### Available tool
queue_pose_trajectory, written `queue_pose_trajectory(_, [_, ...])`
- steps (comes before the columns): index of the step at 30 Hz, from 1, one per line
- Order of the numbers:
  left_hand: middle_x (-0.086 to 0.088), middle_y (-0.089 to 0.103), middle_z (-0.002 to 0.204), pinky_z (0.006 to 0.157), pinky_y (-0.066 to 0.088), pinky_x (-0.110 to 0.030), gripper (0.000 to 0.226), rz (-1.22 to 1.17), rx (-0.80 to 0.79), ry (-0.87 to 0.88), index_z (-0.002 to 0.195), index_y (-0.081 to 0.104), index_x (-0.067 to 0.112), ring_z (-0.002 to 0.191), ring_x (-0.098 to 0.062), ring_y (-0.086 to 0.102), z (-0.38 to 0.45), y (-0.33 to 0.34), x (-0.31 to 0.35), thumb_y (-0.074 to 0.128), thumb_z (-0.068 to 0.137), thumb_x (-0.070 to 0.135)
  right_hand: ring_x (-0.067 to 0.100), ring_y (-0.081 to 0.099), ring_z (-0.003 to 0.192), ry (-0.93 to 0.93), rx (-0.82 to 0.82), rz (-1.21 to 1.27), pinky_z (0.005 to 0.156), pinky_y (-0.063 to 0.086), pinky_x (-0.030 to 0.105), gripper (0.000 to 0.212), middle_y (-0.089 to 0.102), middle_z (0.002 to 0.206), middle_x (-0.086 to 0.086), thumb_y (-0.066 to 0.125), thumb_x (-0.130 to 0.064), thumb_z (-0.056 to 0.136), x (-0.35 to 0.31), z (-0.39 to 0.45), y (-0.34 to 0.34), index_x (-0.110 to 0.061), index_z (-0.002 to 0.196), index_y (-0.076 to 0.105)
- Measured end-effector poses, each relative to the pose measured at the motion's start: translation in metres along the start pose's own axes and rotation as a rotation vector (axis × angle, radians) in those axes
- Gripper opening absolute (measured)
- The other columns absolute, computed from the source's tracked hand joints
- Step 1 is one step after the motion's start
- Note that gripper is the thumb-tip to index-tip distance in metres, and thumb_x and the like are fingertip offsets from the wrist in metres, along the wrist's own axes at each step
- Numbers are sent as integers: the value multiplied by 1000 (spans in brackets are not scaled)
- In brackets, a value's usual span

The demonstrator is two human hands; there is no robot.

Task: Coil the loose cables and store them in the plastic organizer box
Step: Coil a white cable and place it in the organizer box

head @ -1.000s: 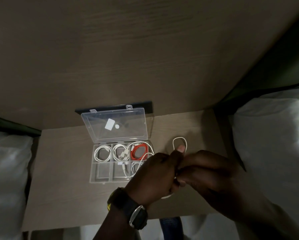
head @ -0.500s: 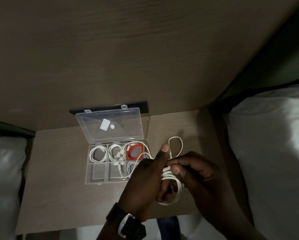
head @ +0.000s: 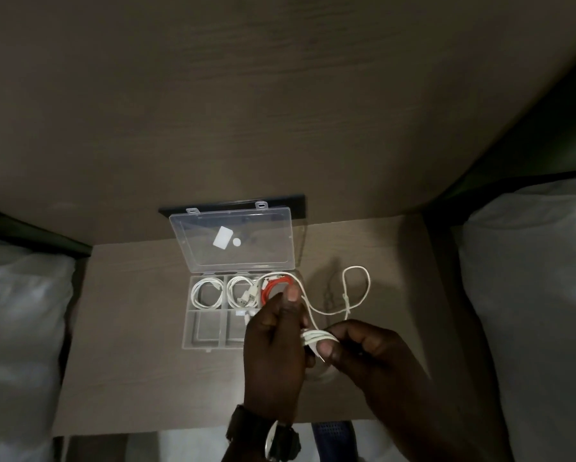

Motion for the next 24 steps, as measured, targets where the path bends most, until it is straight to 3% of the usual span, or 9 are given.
queue_pose_trajectory(2, [3,50,51,44,40,-29,42,39,-34,81,66,54,18,45,-13,48,-2,-16,-9,54,87,55,3,57,60,144,-119,185,58,45,14,10,71,67,-7,68,-20,89,8,8,11,-22,85,77])
queue_pose_trajectory(5, [7,60,62,54,45,-28,20,254,-90,236,85,59,25,54,-7,54,-1,-49,-24,50,92,42,14,65,73,304,-170,438,65,51,23,14,75,84,7,72,-18,83,19,26,38,-7,91,76])
queue_pose_trajectory(8, [14,70,108,79,51,-21,27,478,-74,346,120,61,32,96,-4,66,9,-86,-42,44,100,31,16,64,72,366,-141,567,64,50,24,9,71,85,12,69,-9,86,25,58,66,-4,90,75])
queue_pose_trajectory(10, [9,66,121,90,47,-19,35,635,-30,402,132,57,25,110,-5,62,20,-112,-53,42,101,22,21,60,73,351,-143,501,64,51,28,6,64,83,16,67,-4,89,27,83,90,-1,90,72])
queue_pose_trajectory(12, [0,66,117,92,44,-16,36,748,28,421,132,57,18,109,-11,62,35,-137,-64,42,99,16,27,58,77,318,-176,411,65,52,31,6,60,82,18,67,-2,90,30,104,117,-2,85,70])
queue_pose_trajectory(15, [-7,65,108,82,47,-26,36,848,83,375,129,59,14,99,-22,62,59,-165,-82,41,97,14,26,60,75,263,-165,257,61,54,31,13,62,80,18,69,-3,89,38,133,156,-6,76,69])
queue_pose_trajectory(18, [-10,65,99,74,45,-30,35,867,117,326,123,62,14,91,-29,62,77,-179,-99,42,95,14,21,64,65,202,-99,35,66,59,47,20,64,72,11,73,-9,86,50,154,182,-14,67,68])
queue_pose_trajectory(20, [-11,64,96,70,45,-31,32,869,129,317,120,64,13,86,-30,63,83,-182,-109,45,94,13,29,68,64,115,-53,-158,71,59,55,25,63,65,8,74,-14,84,56,161,189,-16,61,66])
queue_pose_trajectory(24, [-5,56,92,70,43,-32,20,874,179,326,97,72,17,85,-25,53,84,-182,-124,62,84,5,34,71,75,-81,-49,-508,72,56,46,16,73,70,13,73,-22,84,63,158,192,-10,73,73])
Point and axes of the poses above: each hand's wrist, its own z-axis towards the middle knuckle, its own y-axis out of the palm, x = y × z, the point moved 2 cm from there along z, towards the middle knuckle
